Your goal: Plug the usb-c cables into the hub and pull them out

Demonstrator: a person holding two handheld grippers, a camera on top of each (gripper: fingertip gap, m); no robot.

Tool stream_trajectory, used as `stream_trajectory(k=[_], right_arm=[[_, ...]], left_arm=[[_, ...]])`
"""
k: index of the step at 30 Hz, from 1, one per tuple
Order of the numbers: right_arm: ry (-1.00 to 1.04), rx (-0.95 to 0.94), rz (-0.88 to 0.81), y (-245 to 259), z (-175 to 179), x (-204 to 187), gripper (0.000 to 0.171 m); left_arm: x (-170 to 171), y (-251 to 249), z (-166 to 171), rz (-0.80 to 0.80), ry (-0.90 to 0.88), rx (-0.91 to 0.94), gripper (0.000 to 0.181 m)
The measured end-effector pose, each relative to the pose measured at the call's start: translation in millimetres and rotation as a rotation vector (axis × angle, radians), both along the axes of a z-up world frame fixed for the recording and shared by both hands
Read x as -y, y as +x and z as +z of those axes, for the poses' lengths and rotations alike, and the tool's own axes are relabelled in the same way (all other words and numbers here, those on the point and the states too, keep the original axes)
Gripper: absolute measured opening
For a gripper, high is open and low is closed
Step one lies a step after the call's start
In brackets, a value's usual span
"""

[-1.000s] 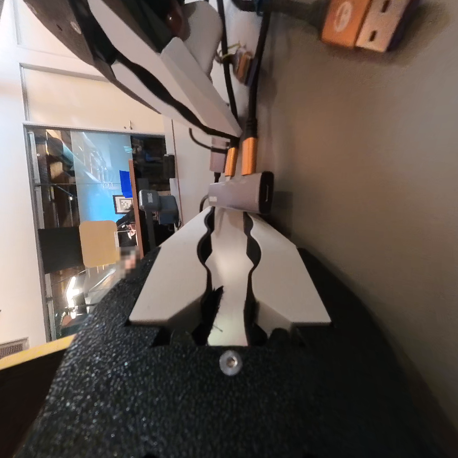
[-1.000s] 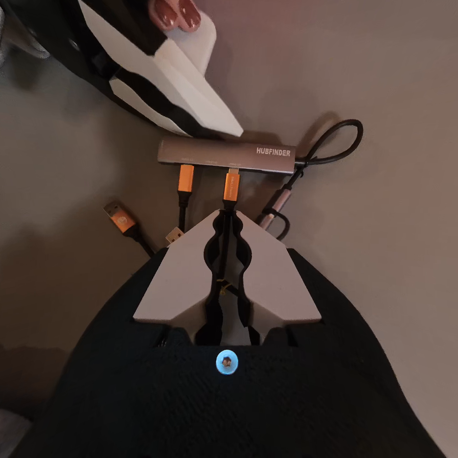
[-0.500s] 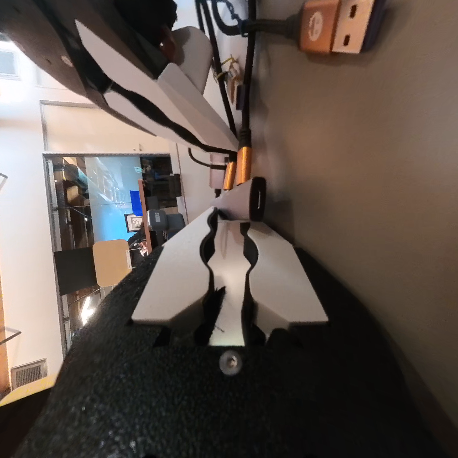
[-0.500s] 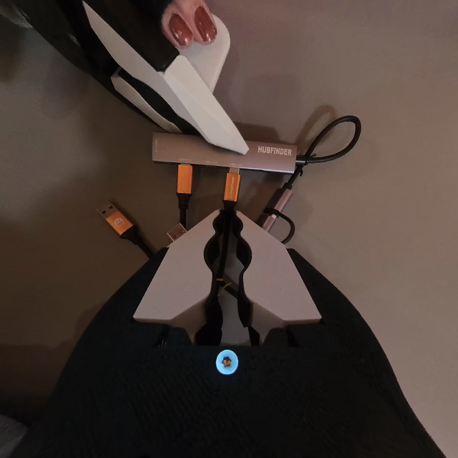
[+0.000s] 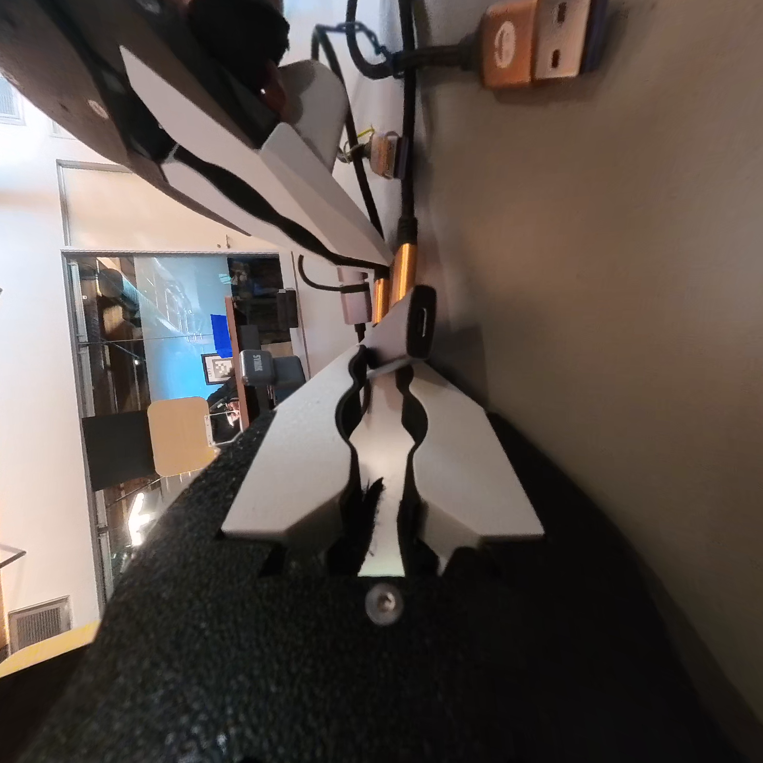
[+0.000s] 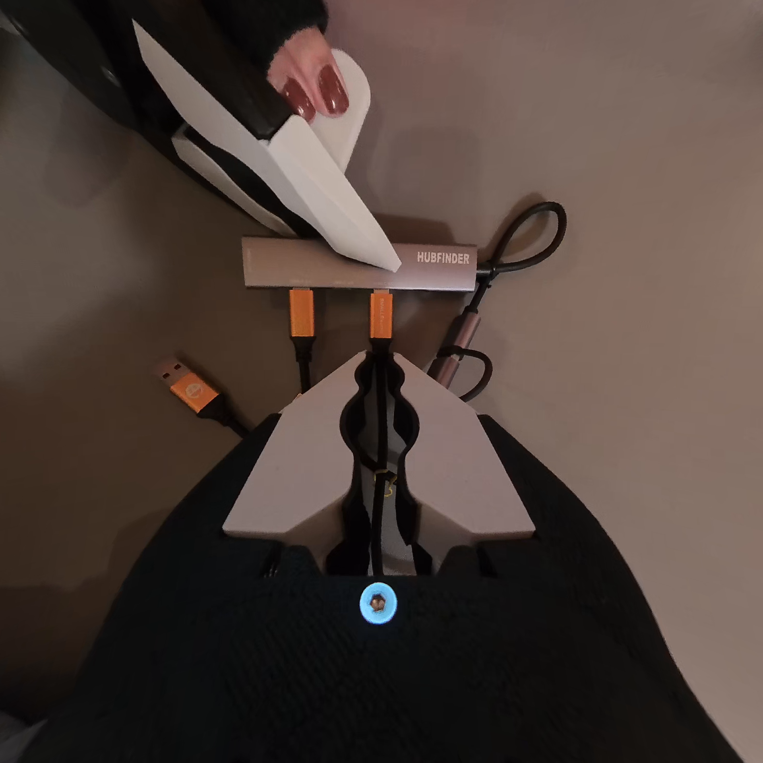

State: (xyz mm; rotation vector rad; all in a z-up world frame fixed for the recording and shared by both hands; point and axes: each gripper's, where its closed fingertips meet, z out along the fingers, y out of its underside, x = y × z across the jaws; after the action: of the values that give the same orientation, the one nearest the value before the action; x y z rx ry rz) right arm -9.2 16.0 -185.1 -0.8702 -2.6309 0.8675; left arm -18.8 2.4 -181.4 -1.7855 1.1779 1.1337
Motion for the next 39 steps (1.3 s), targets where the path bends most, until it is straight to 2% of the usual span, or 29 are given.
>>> stream_trajectory(k=[1, 8, 15, 26, 28, 30, 33, 36, 39], right_arm=[[-0.011, 0.006, -0.004, 0, -1, 0, 0.005], [0.008, 0.004, 0.007, 0, -2, 3, 0.004], [-0.13, -0.043, -0.027, -6, 15, 2, 0.004], [-0.224, -0.073, -0.06, -10, 14, 3, 0.005], [-0.275, -0.069, -0.096, -13, 14, 3, 0.007], [-0.394, -0.086, -0.094, -15, 26, 12, 0.025], [-0.281, -0.13, -0.11, -21, 18, 2, 0.026], [-0.263, -0.112, -0.086, -20, 10, 8, 0.027], [-0.225, -0.112, -0.053, -19, 7, 11, 0.015]], left_arm=[[0, 0, 0, 0.004, -0.001, 0.001, 0.011], [2, 1, 0, 0.003, -0.001, -0.011, 0.011], [4, -3, 3, 0.021, 0.015, -0.016, 0.011], [7, -7, 1, 0.053, 0.024, -0.014, 0.011], [6, -10, 3, 0.058, 0.031, -0.005, 0.01], [5, -9, 4, 0.056, 0.034, 0.005, 0.009], [6, -10, 2, 0.052, 0.031, -0.012, 0.01], [7, -10, 2, 0.051, 0.033, 0.0, 0.01], [7, -10, 1, 0.051, 0.03, -0.006, 0.01]])
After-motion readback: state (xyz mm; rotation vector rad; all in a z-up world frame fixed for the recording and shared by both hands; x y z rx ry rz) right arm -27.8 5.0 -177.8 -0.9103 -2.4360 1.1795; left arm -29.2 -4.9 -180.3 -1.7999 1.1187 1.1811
